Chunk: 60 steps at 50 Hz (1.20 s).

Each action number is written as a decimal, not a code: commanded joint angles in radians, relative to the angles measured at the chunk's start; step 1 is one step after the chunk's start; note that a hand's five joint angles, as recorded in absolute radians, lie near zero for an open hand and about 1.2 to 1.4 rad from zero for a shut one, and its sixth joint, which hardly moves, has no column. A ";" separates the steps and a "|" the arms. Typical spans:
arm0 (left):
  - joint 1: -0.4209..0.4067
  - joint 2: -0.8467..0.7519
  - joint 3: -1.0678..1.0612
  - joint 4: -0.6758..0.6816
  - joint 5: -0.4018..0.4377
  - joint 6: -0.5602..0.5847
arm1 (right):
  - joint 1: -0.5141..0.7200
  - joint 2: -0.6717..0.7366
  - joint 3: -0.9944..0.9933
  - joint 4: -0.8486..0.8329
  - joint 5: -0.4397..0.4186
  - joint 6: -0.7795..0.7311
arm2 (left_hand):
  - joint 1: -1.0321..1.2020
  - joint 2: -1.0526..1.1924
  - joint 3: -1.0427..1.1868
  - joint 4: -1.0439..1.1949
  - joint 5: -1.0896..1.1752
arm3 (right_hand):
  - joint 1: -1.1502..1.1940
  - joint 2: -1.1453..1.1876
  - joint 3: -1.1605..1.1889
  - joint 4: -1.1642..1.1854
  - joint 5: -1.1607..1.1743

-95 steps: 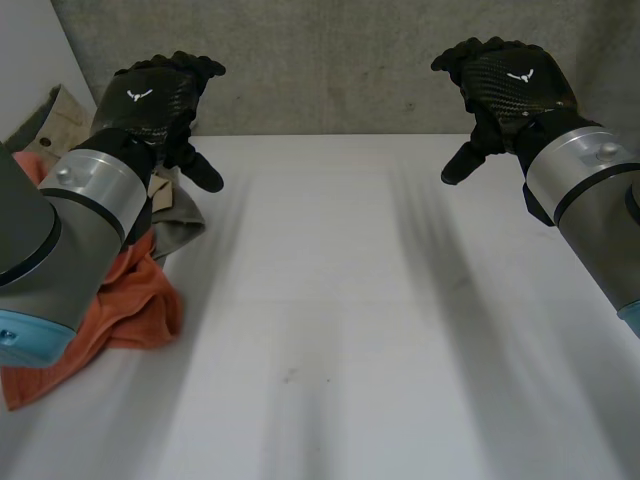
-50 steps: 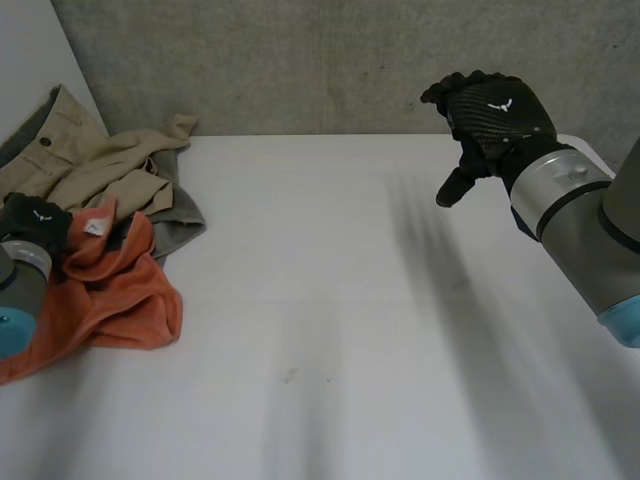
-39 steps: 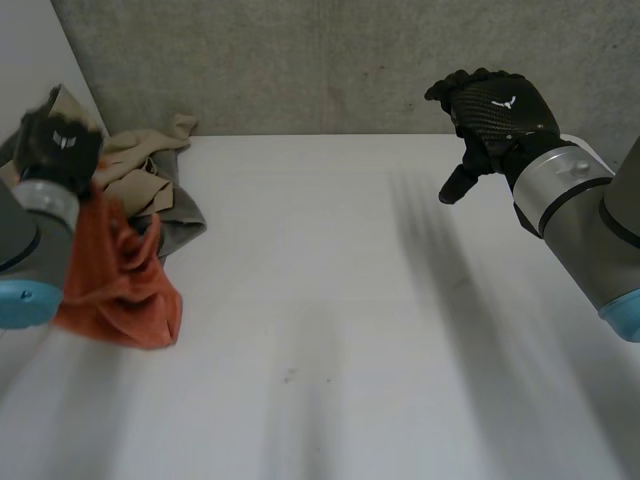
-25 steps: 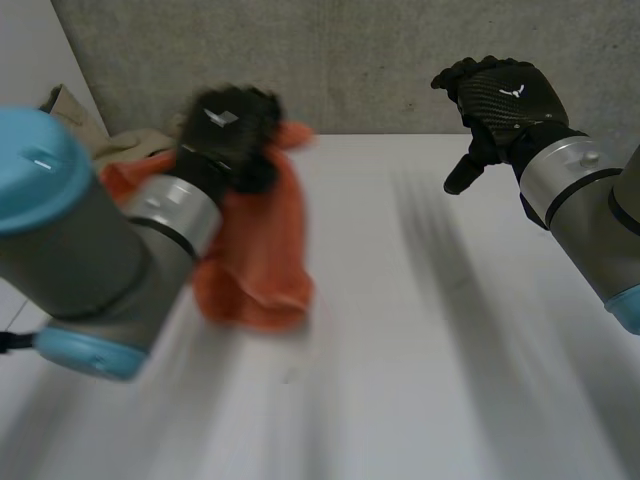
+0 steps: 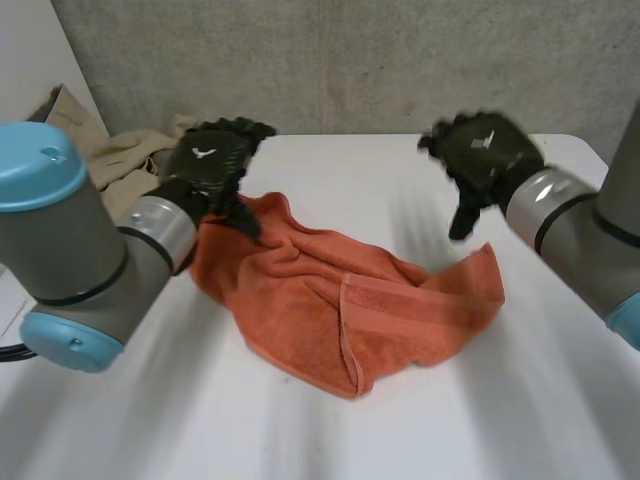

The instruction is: Fold the laundry.

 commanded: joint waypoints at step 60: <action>0.397 -0.401 0.149 0.011 0.398 0.670 | 0.054 0.100 0.272 -0.182 -0.050 -0.384 | 0.450 0.434 0.424 0.433 0.415 | 1.197 1.173 1.177 1.158 1.156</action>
